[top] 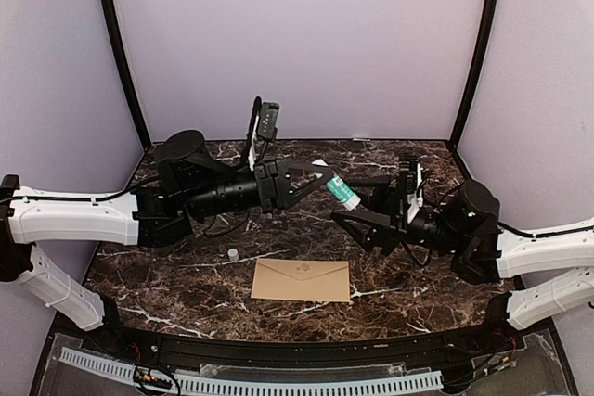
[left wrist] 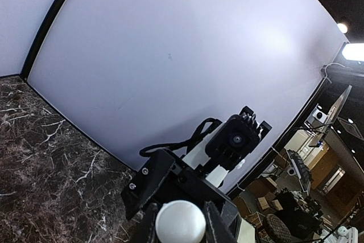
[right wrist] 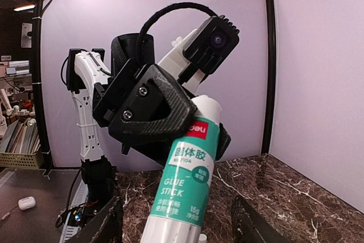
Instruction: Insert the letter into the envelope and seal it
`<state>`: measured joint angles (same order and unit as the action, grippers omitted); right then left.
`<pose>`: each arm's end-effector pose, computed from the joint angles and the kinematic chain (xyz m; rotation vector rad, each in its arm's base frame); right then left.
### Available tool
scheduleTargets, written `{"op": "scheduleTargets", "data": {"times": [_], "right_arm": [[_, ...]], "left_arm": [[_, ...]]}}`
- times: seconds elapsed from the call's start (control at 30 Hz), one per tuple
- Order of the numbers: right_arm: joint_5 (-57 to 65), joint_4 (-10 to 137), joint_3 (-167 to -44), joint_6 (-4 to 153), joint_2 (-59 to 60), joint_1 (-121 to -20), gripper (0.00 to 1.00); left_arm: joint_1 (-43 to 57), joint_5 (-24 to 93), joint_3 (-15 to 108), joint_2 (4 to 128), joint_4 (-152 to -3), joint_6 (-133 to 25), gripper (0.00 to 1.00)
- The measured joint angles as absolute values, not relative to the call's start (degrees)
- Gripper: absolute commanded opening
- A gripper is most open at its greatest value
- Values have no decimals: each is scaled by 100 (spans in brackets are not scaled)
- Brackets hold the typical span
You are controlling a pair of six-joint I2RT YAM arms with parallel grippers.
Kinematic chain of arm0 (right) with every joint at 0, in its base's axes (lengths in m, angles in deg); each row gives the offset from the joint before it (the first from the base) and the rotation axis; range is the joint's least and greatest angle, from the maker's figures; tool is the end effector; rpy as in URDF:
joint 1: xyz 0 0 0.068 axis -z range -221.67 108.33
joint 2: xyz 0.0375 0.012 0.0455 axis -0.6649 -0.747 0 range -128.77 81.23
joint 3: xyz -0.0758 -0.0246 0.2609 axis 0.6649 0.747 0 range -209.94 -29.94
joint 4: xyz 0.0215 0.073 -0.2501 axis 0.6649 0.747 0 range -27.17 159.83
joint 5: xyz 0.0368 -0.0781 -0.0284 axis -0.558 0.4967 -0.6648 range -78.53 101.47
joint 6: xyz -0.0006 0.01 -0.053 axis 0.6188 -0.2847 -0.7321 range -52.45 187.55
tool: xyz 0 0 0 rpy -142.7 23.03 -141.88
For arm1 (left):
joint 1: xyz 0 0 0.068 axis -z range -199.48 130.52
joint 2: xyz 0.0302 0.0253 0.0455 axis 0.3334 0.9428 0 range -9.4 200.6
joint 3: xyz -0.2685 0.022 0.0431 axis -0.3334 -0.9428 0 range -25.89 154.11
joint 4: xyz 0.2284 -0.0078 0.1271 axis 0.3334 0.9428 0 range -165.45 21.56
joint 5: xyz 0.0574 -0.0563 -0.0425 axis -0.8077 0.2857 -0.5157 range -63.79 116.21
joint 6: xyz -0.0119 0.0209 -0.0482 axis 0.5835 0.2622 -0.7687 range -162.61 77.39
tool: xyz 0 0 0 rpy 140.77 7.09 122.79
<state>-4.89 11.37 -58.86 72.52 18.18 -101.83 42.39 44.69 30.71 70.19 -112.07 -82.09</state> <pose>0.1107 0.2133 0.2932 -0.8557 1.0700 1.1472 0.1438 -0.2928 0.3582 0.6085 1.4422 -1.6659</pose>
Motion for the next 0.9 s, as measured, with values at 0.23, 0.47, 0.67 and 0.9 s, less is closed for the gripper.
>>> {"op": "scheduleTargets", "data": {"times": [0.23,0.47,0.67,0.9], "right_arm": [[-459,1043,-5893,7267,1776,-10190,59],[-61,868,-5972,7510,1680,-10197,53],[3,745,-6053,7687,1503,-10207,45],[68,651,-6125,7812,1392,-10238,33]], "left_arm": [[4239,4539,3044,7021,-11305,-8211,3],[4239,4539,3018,7021,-11349,-8209,3],[4217,4458,3018,7038,-11355,-8205,2],[4217,4332,3012,7095,-11360,-8181,2]]}}
